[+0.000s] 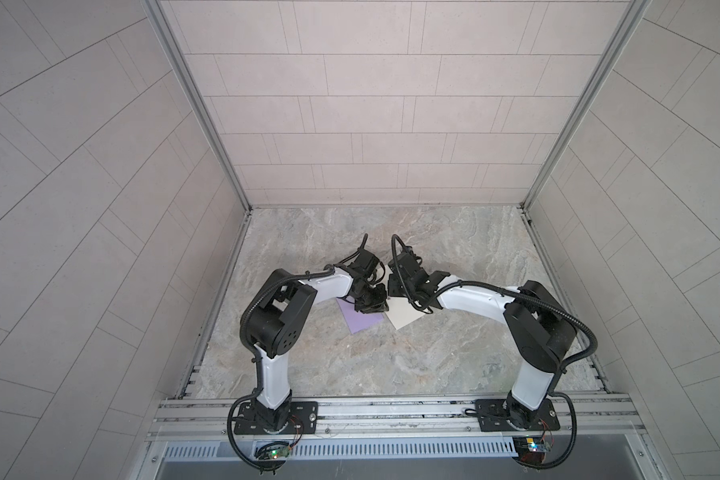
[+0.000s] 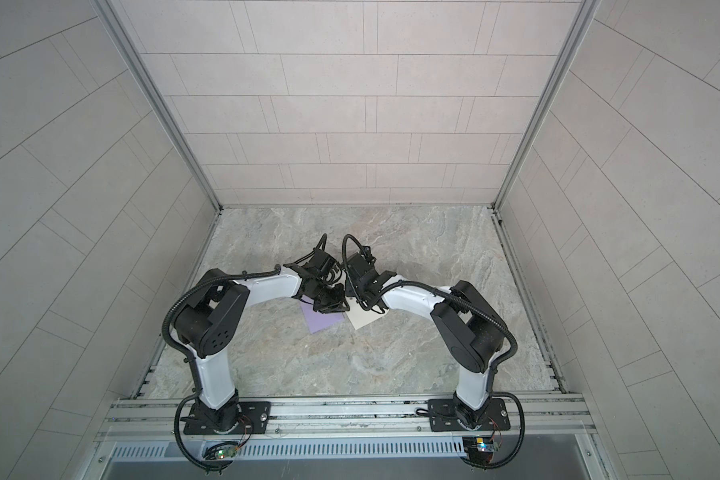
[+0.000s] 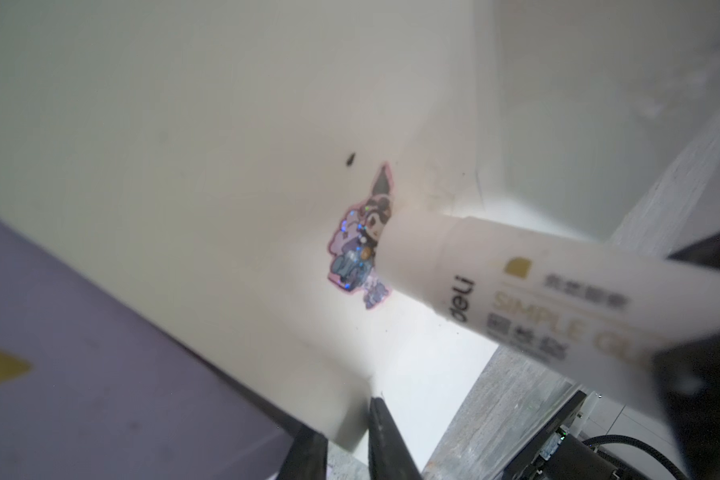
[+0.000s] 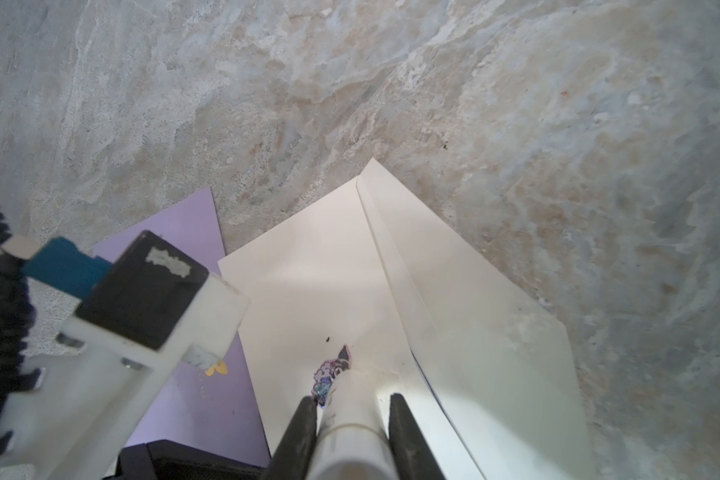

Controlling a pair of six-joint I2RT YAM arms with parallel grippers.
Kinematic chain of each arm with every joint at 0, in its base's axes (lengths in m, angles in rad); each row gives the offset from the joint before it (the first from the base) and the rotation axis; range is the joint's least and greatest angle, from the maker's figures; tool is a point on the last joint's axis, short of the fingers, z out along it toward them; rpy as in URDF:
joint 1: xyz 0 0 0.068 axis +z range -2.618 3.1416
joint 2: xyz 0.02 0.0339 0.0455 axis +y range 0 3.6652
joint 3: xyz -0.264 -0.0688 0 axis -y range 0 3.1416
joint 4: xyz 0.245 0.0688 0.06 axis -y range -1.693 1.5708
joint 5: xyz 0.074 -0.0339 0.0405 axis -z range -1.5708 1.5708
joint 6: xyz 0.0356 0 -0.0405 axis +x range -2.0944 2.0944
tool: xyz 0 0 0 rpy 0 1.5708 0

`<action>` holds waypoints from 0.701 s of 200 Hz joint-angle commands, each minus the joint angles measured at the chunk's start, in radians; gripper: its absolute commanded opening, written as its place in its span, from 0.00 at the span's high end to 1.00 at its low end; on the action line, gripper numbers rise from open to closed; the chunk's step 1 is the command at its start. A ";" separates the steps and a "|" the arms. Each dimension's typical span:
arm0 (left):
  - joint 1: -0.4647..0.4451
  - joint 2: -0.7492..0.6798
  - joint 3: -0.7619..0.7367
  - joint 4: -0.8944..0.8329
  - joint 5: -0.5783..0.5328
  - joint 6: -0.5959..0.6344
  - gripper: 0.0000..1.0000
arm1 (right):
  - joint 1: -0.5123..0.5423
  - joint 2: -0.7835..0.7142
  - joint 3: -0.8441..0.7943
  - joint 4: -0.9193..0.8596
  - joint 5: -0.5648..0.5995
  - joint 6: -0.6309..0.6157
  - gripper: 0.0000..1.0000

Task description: Place the letter into the envelope and seal it

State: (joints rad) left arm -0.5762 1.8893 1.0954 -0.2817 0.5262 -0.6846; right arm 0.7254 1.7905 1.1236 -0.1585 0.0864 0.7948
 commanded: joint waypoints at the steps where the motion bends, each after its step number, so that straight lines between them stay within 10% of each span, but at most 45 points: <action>1: -0.002 -0.041 -0.035 0.232 -0.066 -0.064 0.70 | 0.024 0.044 -0.066 -0.149 -0.110 0.030 1.00; 58: -0.004 -0.095 -0.069 0.380 -0.096 -0.099 0.66 | 0.007 0.033 -0.068 -0.135 -0.153 0.028 1.00; 140: -0.002 -0.025 -0.106 0.414 -0.149 -0.147 1.00 | -0.011 -0.008 -0.081 -0.122 -0.178 0.045 1.00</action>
State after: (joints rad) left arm -0.5735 1.8553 0.9920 0.0326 0.3897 -0.8146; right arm 0.7105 1.7782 1.0718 -0.1726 -0.0391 0.8249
